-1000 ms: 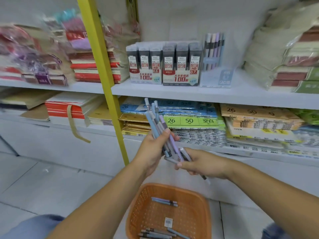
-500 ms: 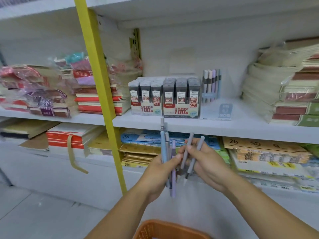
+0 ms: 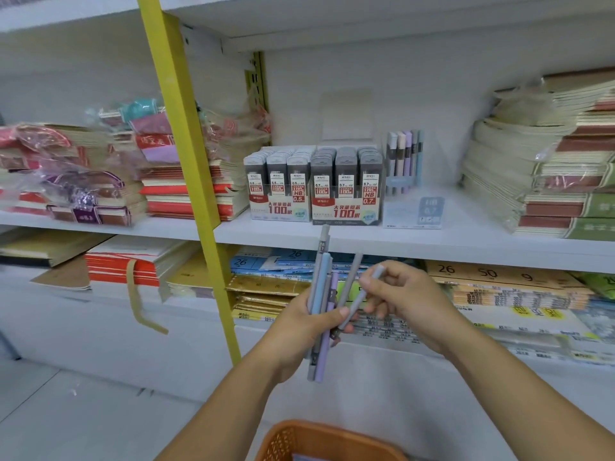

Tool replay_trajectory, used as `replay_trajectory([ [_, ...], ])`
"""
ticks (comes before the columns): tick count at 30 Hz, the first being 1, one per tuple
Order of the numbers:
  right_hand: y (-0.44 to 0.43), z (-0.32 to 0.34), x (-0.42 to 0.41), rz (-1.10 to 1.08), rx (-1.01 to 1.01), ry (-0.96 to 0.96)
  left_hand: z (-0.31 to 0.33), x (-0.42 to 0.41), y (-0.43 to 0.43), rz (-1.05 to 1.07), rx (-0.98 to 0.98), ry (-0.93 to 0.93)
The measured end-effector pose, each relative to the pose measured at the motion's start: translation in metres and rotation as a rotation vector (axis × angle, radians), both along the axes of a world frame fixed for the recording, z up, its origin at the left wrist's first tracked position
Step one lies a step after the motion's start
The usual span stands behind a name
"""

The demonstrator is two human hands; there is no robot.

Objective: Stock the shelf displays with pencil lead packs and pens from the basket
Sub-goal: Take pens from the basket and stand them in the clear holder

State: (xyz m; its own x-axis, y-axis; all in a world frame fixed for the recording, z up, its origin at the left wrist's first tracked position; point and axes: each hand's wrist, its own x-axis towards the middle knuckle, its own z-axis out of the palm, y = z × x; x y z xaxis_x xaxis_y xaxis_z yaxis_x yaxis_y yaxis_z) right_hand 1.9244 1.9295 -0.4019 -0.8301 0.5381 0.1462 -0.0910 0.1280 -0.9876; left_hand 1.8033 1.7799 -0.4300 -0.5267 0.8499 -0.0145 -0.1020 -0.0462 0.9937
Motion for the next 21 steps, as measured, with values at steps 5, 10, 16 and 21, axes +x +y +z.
replay_trajectory([
  [5, 0.006, 0.004, 0.009, -0.085, -0.083, 0.123, -0.001, -0.003, -0.008, 0.061, 0.056, -0.114],
  [10, 0.002, 0.009, 0.020, -0.054, 0.036, -0.005, 0.011, 0.000, -0.005, 0.223, 0.191, -0.141],
  [16, -0.011, 0.039, 0.020, 0.080, 0.433, -0.257, 0.038, 0.001, 0.006, 0.205, 0.123, 0.107],
  [21, 0.012, 0.082, 0.023, 0.042, 0.578, -0.195, 0.081, 0.000, 0.034, 0.204, 0.171, 0.153],
])
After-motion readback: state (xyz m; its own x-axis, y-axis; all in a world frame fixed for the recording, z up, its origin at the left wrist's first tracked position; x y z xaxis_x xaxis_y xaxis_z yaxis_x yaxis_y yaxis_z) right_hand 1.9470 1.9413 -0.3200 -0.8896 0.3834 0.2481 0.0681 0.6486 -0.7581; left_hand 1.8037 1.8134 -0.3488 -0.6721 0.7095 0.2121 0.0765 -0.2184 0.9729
